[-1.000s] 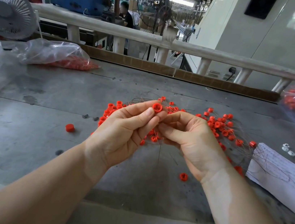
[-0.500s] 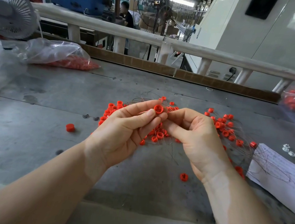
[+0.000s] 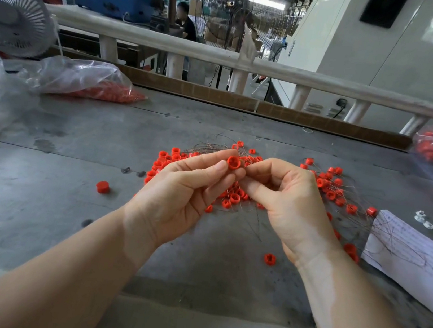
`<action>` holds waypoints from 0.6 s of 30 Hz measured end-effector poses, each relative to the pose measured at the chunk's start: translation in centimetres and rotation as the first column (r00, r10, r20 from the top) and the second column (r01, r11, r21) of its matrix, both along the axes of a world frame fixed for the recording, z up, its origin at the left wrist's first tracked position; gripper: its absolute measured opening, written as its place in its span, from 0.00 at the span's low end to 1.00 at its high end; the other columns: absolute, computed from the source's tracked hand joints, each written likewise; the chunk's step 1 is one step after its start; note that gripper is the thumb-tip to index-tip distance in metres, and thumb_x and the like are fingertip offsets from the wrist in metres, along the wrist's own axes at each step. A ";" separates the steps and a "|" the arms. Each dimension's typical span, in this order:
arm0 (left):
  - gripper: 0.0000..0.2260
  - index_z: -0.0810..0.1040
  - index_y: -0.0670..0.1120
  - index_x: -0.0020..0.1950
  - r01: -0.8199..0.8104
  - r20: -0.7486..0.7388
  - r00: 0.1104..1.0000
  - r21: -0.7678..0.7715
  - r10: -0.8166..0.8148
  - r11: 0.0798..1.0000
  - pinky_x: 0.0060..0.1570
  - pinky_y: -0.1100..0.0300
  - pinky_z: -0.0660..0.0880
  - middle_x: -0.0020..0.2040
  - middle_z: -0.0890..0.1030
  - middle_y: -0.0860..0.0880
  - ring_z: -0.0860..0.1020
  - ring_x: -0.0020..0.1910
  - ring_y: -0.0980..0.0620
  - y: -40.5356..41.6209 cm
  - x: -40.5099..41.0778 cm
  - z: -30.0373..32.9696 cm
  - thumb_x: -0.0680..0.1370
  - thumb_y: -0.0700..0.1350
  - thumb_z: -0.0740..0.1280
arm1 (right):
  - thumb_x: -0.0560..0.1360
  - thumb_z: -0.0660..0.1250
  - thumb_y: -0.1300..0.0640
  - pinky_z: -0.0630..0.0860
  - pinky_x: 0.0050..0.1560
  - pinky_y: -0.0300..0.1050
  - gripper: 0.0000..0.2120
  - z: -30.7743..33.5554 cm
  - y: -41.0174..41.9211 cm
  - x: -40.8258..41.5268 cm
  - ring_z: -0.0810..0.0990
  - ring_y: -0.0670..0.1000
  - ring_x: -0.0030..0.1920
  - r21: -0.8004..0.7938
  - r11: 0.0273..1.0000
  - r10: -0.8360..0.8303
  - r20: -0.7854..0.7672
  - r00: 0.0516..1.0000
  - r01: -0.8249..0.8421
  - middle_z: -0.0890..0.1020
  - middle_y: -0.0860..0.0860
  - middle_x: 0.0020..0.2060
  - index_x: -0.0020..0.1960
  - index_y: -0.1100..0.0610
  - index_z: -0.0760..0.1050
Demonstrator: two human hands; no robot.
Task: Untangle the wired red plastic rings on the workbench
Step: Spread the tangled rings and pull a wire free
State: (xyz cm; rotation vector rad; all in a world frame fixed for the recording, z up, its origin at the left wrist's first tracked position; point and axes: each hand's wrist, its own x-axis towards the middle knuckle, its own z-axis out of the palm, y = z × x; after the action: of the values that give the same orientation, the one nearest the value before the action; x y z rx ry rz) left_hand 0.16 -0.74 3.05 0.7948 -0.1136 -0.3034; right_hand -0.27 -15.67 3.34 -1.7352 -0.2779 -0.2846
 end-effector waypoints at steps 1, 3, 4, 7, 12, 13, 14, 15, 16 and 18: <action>0.10 0.86 0.42 0.41 -0.001 -0.002 1.000 -0.001 0.001 1.000 0.37 0.68 0.79 0.42 0.85 0.42 0.84 0.41 0.52 0.0 0.0 0.0 0.66 0.35 0.66 | 0.69 0.72 0.65 0.78 0.49 0.44 0.03 0.0 0.0 0.0 0.80 0.49 0.40 -0.001 1.000 -0.001 0.001 1.000 0.001 0.83 0.60 0.39 0.41 0.59 0.81; 0.11 0.86 0.42 0.41 -0.004 -0.004 1.000 -0.004 0.004 1.000 0.37 0.68 0.78 0.41 0.85 0.42 0.84 0.41 0.52 -0.1 -0.1 0.0 0.65 0.35 0.66 | 0.69 0.72 0.65 0.78 0.49 0.44 0.03 0.0 -0.1 0.0 0.80 0.49 0.40 0.001 1.000 0.003 0.000 1.000 -0.003 0.84 0.60 0.39 0.40 0.58 0.81; 0.11 0.86 0.42 0.40 -0.005 -0.002 1.000 -0.007 0.005 1.000 0.37 0.68 0.78 0.41 0.85 0.42 0.84 0.41 0.52 -0.1 -0.1 -0.1 0.65 0.34 0.65 | 0.69 0.72 0.64 0.78 0.49 0.44 0.04 0.0 0.0 -0.1 0.81 0.49 0.40 0.006 1.000 0.009 -0.001 1.000 -0.009 0.84 0.59 0.39 0.40 0.57 0.81; 0.11 0.86 0.43 0.41 -0.005 0.007 1.000 -0.011 0.005 1.000 0.37 0.68 0.78 0.41 0.85 0.43 0.84 0.42 0.52 -0.2 -0.2 0.0 0.65 0.34 0.65 | 0.69 0.72 0.64 0.78 0.46 0.38 0.06 0.1 0.0 0.0 0.81 0.46 0.39 0.022 0.999 0.043 -0.014 0.999 -0.043 0.84 0.54 0.36 0.37 0.54 0.81; 0.11 0.86 0.42 0.40 -0.007 0.009 1.000 -0.022 0.007 1.000 0.36 0.69 0.78 0.40 0.85 0.43 0.84 0.40 0.52 -0.4 -0.3 0.1 0.65 0.34 0.65 | 0.64 0.73 0.57 0.77 0.46 0.36 0.02 0.1 0.0 0.0 0.82 0.45 0.39 0.096 0.992 0.094 -0.058 0.994 -0.088 0.84 0.50 0.35 0.37 0.53 0.81; 0.11 0.86 0.42 0.40 -0.007 0.010 1.000 -0.024 0.007 1.000 0.36 0.69 0.78 0.40 0.85 0.43 0.84 0.40 0.52 -0.4 -0.4 0.2 0.65 0.34 0.64 | 0.63 0.72 0.56 0.77 0.45 0.35 0.03 0.1 0.0 -0.1 0.81 0.45 0.39 0.109 0.990 0.096 -0.063 0.993 -0.089 0.84 0.51 0.35 0.37 0.54 0.81; 0.11 0.86 0.42 0.41 -0.006 0.013 1.000 -0.026 0.007 1.000 0.36 0.69 0.78 0.41 0.85 0.43 0.84 0.41 0.52 -0.4 -0.4 0.2 0.65 0.34 0.64 | 0.62 0.72 0.55 0.76 0.43 0.34 0.05 0.1 0.0 -0.1 0.81 0.44 0.38 0.123 0.988 0.101 -0.070 0.992 -0.092 0.84 0.51 0.35 0.38 0.54 0.81; 0.12 0.86 0.42 0.41 -0.005 0.014 1.000 -0.028 0.006 1.000 0.36 0.69 0.78 0.41 0.85 0.43 0.84 0.41 0.52 -0.4 -0.4 0.2 0.66 0.34 0.64 | 0.62 0.72 0.55 0.74 0.41 0.32 0.07 0.1 0.1 -0.1 0.80 0.43 0.37 0.136 0.986 0.105 -0.076 0.992 -0.094 0.83 0.51 0.34 0.38 0.55 0.81; 0.12 0.86 0.42 0.41 -0.004 0.014 1.000 -0.032 0.005 0.999 0.37 0.68 0.79 0.41 0.85 0.42 0.84 0.41 0.52 -0.4 -0.4 0.2 0.66 0.34 0.64 | 0.61 0.72 0.55 0.73 0.39 0.31 0.07 0.2 0.1 -0.1 0.80 0.43 0.36 0.150 0.984 0.111 -0.081 0.991 -0.097 0.83 0.50 0.34 0.39 0.55 0.81; 0.12 0.85 0.41 0.41 0.002 0.012 1.000 -0.043 -0.001 0.999 0.38 0.68 0.79 0.42 0.85 0.42 0.84 0.41 0.51 -0.3 -0.4 0.3 0.66 0.34 0.64 | 0.61 0.72 0.55 0.72 0.37 0.29 0.09 0.2 0.1 -0.1 0.79 0.41 0.34 0.179 0.978 0.124 -0.089 0.988 -0.106 0.83 0.50 0.33 0.40 0.57 0.80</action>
State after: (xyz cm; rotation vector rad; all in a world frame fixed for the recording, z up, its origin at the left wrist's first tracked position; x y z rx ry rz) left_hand -0.26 -1.05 3.32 0.7537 -0.1321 -0.2968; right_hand -0.40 -15.58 3.59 -1.5495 -0.2715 -0.1325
